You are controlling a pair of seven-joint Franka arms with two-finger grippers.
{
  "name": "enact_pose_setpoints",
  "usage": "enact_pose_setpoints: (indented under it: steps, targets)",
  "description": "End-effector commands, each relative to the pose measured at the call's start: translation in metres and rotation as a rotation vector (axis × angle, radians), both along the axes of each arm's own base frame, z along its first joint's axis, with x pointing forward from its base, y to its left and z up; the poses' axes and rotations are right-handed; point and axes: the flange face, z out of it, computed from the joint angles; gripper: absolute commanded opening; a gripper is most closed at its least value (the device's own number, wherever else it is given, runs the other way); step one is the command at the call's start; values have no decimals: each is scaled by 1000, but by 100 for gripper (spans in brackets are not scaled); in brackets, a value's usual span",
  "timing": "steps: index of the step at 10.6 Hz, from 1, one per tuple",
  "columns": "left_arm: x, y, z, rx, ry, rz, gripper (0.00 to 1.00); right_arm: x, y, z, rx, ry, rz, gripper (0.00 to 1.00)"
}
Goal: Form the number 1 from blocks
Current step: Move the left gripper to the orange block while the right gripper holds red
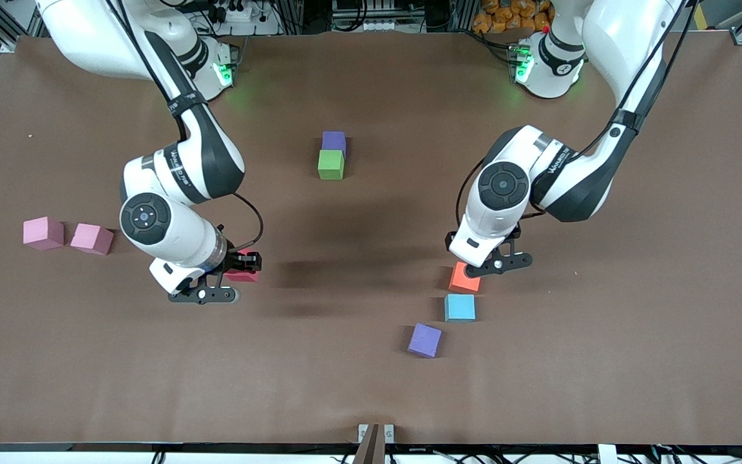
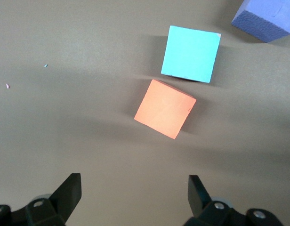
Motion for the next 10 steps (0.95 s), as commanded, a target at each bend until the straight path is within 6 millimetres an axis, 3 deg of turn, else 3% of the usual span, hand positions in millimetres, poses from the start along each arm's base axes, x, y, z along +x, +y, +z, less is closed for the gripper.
enact_pose_setpoints:
  steps: [1, 2, 10]
  targets:
    - [-1, 10, 2, -2, 16, 9, 100, -1, -3, 7, 4, 2, 2, 0]
    - [2, 25, -4, 9, 41, 27, 100, -1, -3, 7, 4, 2, 2, 0]
    - [-50, 29, -55, 56, 254, 113, 100, -8, 5, 16, 3, 7, 2, 0]
